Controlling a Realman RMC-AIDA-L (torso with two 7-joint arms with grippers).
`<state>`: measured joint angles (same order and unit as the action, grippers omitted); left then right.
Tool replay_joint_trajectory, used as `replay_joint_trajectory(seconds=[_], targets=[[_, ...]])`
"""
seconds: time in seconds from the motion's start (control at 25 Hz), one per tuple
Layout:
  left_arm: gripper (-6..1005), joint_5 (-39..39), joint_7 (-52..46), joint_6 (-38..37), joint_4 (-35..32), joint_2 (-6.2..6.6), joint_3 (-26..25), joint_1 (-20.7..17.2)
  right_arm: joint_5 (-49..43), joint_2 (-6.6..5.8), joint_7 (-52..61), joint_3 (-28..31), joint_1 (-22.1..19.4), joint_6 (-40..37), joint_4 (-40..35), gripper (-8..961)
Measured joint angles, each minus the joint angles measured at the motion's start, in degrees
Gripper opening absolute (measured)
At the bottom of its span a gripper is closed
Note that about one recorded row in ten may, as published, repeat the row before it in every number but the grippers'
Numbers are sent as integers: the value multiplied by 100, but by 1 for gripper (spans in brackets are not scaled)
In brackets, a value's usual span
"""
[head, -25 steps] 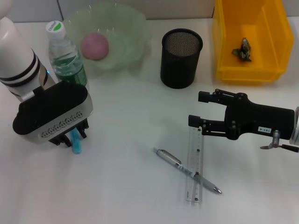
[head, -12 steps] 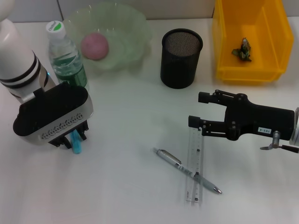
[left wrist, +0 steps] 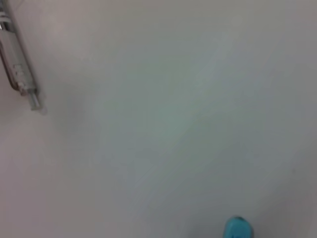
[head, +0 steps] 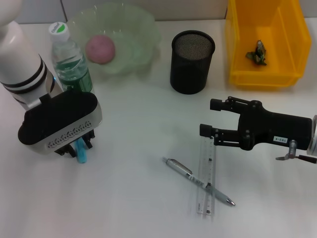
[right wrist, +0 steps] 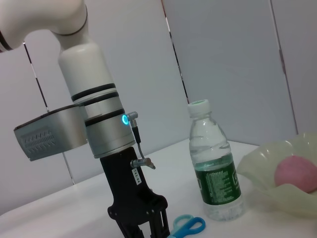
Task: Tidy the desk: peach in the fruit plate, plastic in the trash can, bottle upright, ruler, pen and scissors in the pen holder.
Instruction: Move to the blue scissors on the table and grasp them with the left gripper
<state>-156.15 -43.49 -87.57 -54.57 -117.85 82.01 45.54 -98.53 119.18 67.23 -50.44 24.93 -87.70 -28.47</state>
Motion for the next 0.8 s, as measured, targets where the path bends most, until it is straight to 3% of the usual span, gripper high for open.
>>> replay_joint_trajectory(seconds=[0.44, 0.8], targets=[[316, -59, -24, 8, 42, -13, 42, 38, 0, 0, -3, -10, -15, -2, -14, 813], [201, -70, -28, 26, 131, -25, 43, 90, 0, 0, -4, -24, -10, -2, -34, 813]])
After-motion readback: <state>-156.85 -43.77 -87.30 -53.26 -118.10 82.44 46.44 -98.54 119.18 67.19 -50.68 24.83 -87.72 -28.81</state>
